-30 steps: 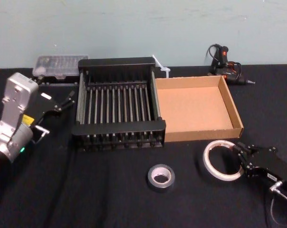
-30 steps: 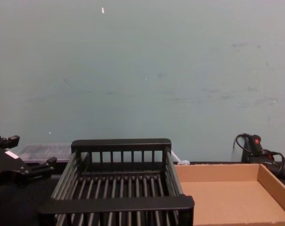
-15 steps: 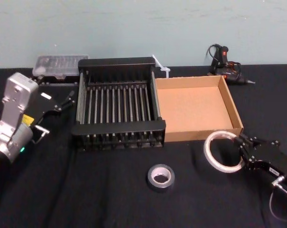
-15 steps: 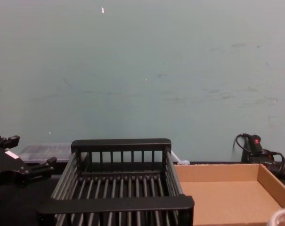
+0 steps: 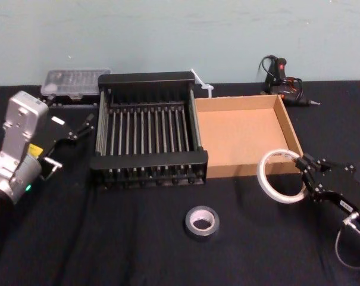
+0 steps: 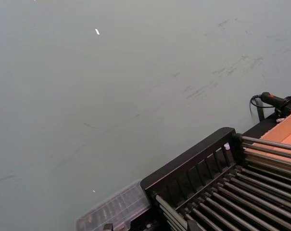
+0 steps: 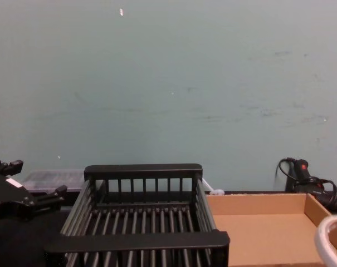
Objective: Pick up the white tape and place it into the black box , Pick up the silver tape and place it into the brown box.
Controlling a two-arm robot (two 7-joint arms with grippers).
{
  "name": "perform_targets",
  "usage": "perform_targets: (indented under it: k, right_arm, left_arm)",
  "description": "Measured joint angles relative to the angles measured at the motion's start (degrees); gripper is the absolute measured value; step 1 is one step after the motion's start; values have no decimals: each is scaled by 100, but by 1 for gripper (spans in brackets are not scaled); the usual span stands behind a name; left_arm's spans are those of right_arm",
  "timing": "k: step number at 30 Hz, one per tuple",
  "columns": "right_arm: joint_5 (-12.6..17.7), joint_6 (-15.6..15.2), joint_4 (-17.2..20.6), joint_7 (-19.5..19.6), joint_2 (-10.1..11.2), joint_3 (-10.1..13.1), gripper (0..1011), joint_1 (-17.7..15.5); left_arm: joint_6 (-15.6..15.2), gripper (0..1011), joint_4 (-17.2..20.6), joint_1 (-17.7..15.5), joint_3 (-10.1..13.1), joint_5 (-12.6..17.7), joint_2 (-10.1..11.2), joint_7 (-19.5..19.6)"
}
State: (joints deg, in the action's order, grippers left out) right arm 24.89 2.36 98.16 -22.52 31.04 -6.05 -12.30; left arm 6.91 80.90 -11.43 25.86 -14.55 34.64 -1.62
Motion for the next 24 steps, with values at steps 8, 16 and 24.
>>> perform_targets:
  k: [8, 16, 24]
  right_arm:
    - [-7, 62, -54, -3, -71, -21, 94, 108]
    - [-25, 23, -204, -27, -159, -142, 93, 398]
    - [-66, -69, -334, -52, -238, -304, 93, 752]
  left_arm:
    - [0, 1001, 0, 0, 0, 0, 0, 0]
    - [0, 1001, 0, 0, 0, 0, 0, 0]
    - [0, 1001, 0, 0, 0, 0, 0, 0]
